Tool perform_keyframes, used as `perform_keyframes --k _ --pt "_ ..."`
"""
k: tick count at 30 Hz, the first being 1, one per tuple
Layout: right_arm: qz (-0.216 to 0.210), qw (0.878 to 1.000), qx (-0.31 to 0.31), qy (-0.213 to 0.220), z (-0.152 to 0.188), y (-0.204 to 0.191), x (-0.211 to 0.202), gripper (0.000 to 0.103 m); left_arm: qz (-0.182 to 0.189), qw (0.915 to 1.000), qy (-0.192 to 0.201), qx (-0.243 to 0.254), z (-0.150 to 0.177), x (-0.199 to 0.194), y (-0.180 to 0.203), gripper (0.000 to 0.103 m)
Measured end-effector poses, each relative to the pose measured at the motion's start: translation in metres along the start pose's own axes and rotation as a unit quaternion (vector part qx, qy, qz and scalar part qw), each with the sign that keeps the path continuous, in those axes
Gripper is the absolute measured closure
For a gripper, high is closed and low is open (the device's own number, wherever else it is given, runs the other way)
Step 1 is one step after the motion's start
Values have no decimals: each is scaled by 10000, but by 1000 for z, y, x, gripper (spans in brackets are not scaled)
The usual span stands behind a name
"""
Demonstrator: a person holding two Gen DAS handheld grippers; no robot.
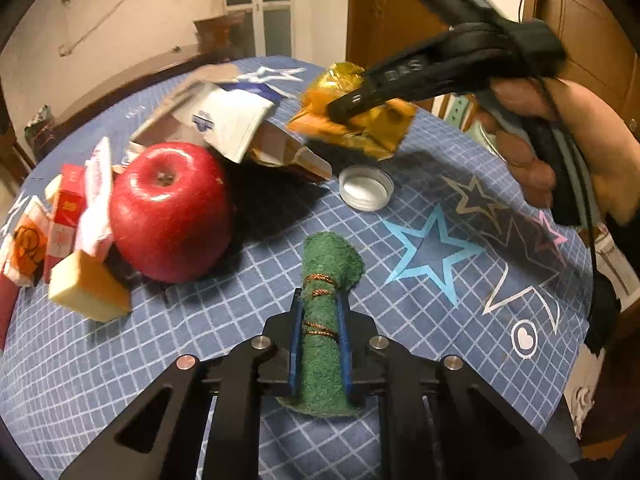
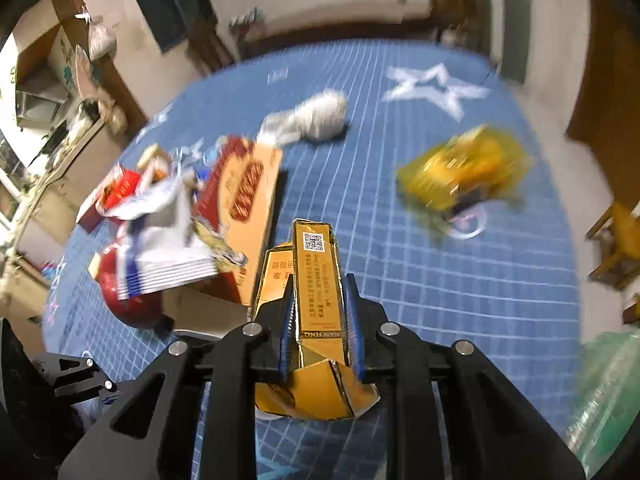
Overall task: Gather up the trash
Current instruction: 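Grasp the green scrubber with the left tool while the right tool grasps the gold cigarette pack, then carry the green scrubber and gold cigarette pack over the green bin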
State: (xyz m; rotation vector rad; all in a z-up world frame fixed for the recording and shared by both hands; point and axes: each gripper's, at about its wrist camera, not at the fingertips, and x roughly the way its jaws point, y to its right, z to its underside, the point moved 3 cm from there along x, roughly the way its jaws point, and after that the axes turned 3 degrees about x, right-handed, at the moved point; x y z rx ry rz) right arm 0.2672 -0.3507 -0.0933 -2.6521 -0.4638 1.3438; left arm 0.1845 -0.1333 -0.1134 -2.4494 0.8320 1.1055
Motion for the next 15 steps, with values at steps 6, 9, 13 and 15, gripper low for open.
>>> perform_keyframes --k 6,9,13,15 --pt "765 9885 -218 1286 26 -37 -59 83 -284 9964 662 -447 3 -46 -16 87" --pt "958 9773 -402 1848 47 -74 -85 82 -731 9878 1060 -872 5 -74 -34 87" --pt "1108 9651 -602 2297 57 -114 -98 82 -1203 9741 1475 -1217 4 -102 -49 87" --pt "1132 9607 -644 2451 60 -127 -103 82 -1390 9677 1640 -1315 3 -113 -52 87"
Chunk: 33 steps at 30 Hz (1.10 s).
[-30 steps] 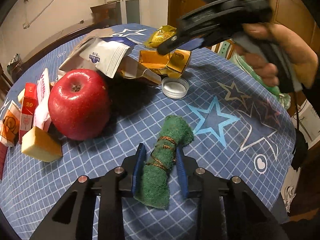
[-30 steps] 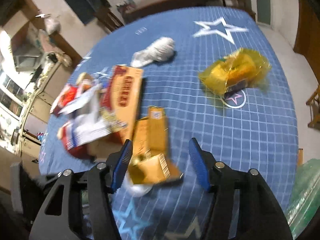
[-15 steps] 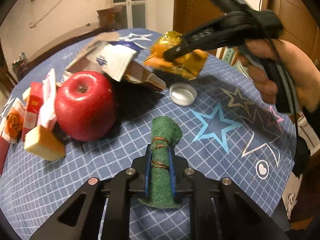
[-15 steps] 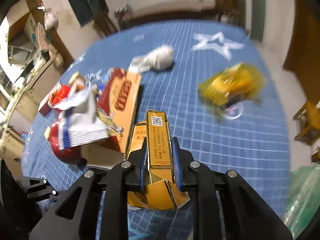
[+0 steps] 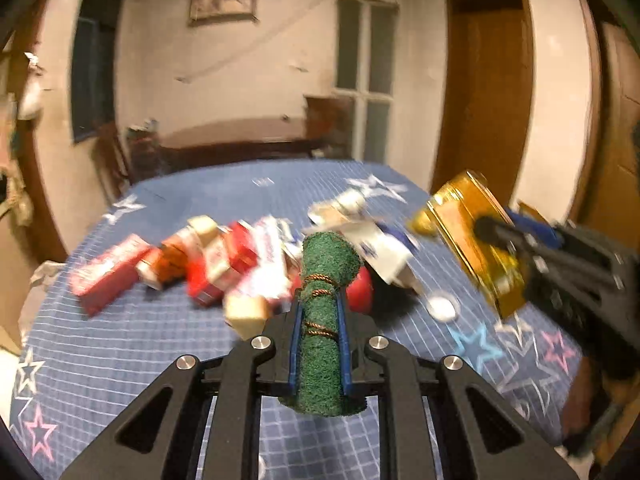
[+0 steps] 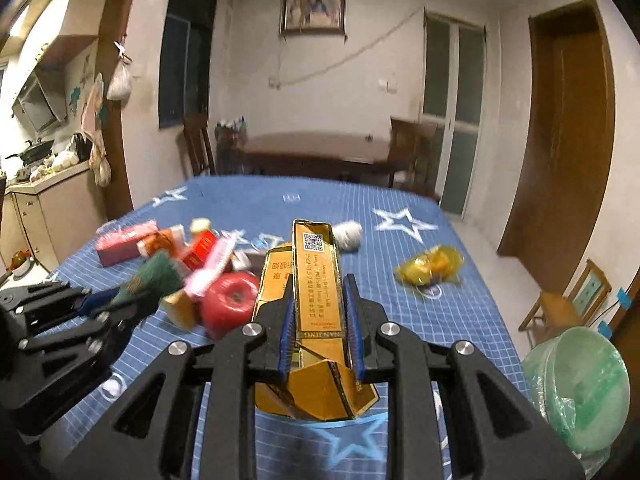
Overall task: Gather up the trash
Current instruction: 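Carry the green scrubber and gold cigarette pack over the green bin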
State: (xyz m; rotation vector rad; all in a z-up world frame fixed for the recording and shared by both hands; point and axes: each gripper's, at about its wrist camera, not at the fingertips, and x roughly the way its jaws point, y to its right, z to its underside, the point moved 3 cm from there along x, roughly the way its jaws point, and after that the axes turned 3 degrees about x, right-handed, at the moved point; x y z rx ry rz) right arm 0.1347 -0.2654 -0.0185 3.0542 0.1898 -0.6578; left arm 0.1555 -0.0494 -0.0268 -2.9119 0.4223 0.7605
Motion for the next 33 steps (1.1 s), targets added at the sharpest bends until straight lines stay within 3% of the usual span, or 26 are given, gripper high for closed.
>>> perform_keyframes --k 6,11,18,24,33 --pt "-13 9999 94 77 -2 -7 -8 82 -30 9998 198 -46 -15 -16 -2 87" --pt "-61 9992 402 12 -7 10 -20 82 283 9994 162 102 -28 -15 24 87" --pt "490 9966 665 38 -21 77 -55 82 902 9951 153 372 -58 -4 98 87" --pt "1025 9896 977 -241 -21 158 -80 82 1413 9883 92 563 -79 6 169 87" --pt "1511 9770 1359 -648 -8 254 -103 82 2143 9708 -246 1045 -96 35 293 87"
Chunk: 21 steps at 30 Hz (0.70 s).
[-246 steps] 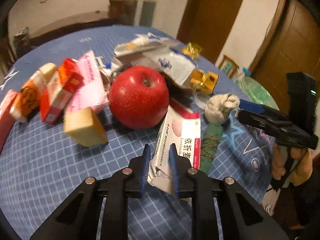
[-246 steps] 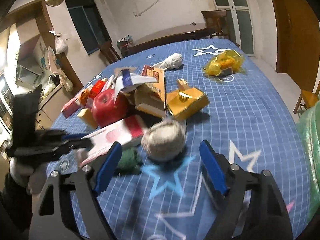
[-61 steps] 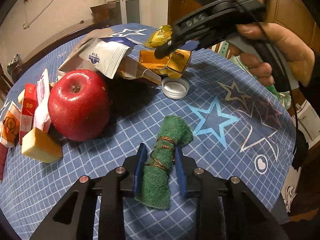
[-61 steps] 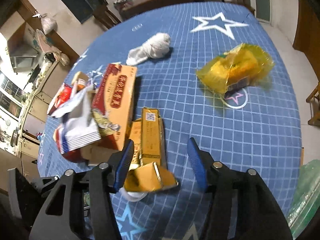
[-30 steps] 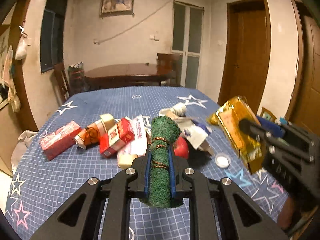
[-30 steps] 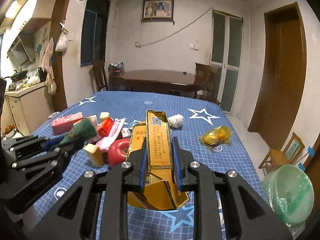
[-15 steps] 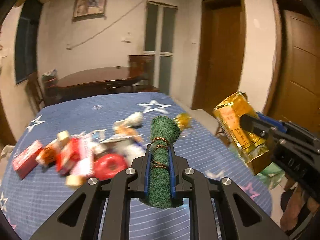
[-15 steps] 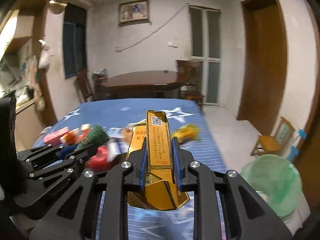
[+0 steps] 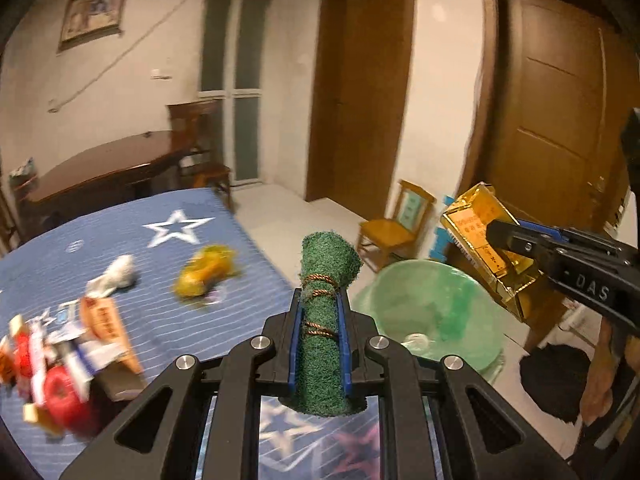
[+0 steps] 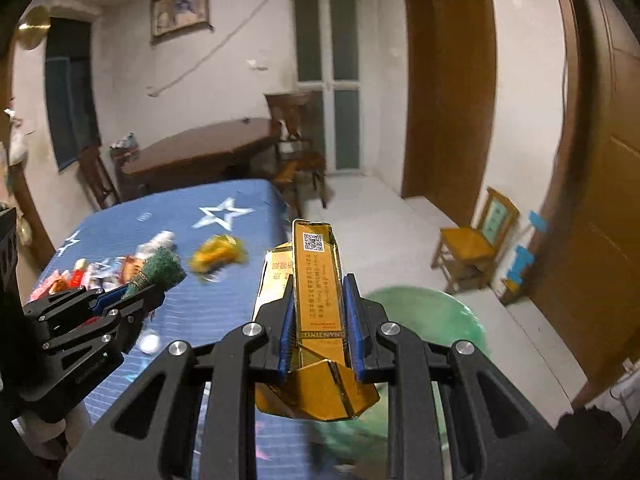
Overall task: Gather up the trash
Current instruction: 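Carry the green scrubber and gold cigarette pack over the green bin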
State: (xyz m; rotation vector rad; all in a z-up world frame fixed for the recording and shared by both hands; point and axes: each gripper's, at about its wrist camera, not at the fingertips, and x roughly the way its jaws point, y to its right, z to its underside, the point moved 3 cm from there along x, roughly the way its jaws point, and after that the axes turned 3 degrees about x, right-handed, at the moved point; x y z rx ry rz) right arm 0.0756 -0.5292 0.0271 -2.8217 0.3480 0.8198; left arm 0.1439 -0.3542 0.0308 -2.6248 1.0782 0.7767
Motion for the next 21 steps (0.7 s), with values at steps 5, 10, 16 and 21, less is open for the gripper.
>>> perform_keyframes --k 5,10,16,21 --pt "199 9983 231 -500 4 53 22 82 444 9983 -359 138 -6 44 45 86" --pt "410 9934 361 -1013 19 92 57 82 812 9933 -787 231 -5 95 87 86" --pt "493 9868 477 -1465 37 123 92 82 855 9885 -1218 278 4 149 108 86" --pt "509 9834 431 -1685 44 139 110 82 839 9850 -1469 326 15 189 118 86"
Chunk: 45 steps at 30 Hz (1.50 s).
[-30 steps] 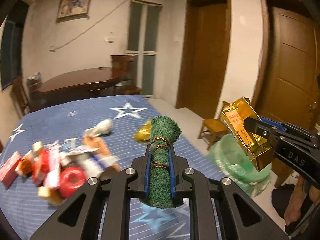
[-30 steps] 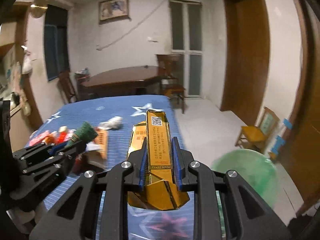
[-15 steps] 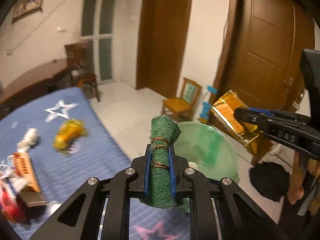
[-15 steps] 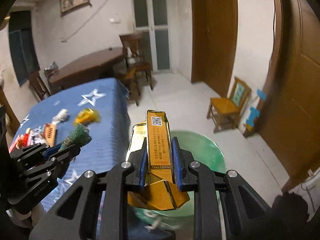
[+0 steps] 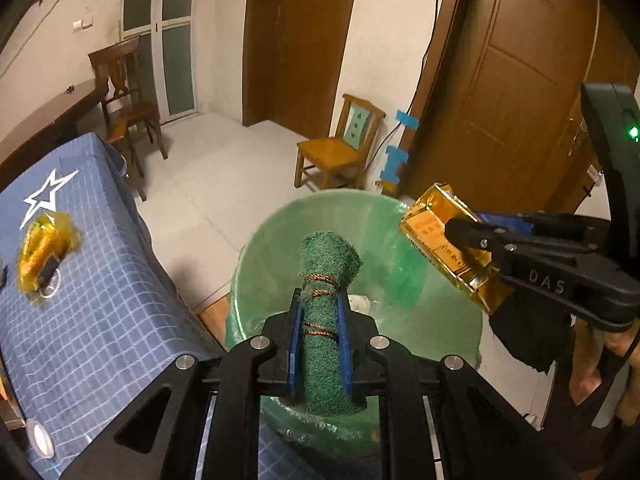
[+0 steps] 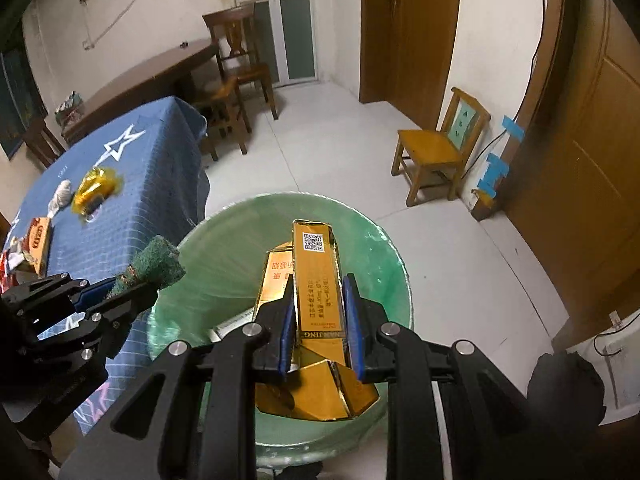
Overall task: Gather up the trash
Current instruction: 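Carry the green scrubber and gold cigarette pack over the green bin, then open both tools to drop scrubber and cigarette pack into the bin, then grasp the orange wrapper with the left tool while the right tool grasps the yellow sponge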
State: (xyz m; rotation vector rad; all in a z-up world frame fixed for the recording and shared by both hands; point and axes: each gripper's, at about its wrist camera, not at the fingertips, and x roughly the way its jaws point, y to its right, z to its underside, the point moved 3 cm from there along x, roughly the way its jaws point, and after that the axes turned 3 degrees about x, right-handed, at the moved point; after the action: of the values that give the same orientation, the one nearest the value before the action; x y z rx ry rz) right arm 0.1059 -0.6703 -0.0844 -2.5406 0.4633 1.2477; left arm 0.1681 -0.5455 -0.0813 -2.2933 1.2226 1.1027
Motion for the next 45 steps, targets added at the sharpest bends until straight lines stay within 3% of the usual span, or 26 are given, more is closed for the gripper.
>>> perform_keyframes --k 16,18,21,23,30,33,37,40,45 --pt "-187 9997 89 -89 0 24 24 80 -65 9998 -189 15 0 56 -1 86" --pt "-248 9996 144 -54 0 25 25 79 -86 9997 -226 7 2 60 -2 79" --pt "-366 9989 288 4 -2 30 24 63 -130 9997 -197 -13 3 61 -4 59" --pt "-379 9988 320 51 -3 33 22 62 -173 9997 -161 -40 3 60 -7 52" --pt "-346 9988 298 195 1 31 12 62 -199 9996 -133 -121 10 49 -20 51" --pt "-291 9980 114 544 3 16 -13 55 -187 9997 -43 -129 17 32 -24 51" --pt "-415 9906 -246 1280 18 -23 -63 36 -239 9992 262 -193 38 -19 -42 42" --pt "-752 9807 -404 1756 40 -57 -94 31 -345 9979 460 -299 62 -65 -65 40" --pt "-1696 9646 -337 1989 67 -112 -119 25 -710 9928 717 -641 111 -142 -130 36"
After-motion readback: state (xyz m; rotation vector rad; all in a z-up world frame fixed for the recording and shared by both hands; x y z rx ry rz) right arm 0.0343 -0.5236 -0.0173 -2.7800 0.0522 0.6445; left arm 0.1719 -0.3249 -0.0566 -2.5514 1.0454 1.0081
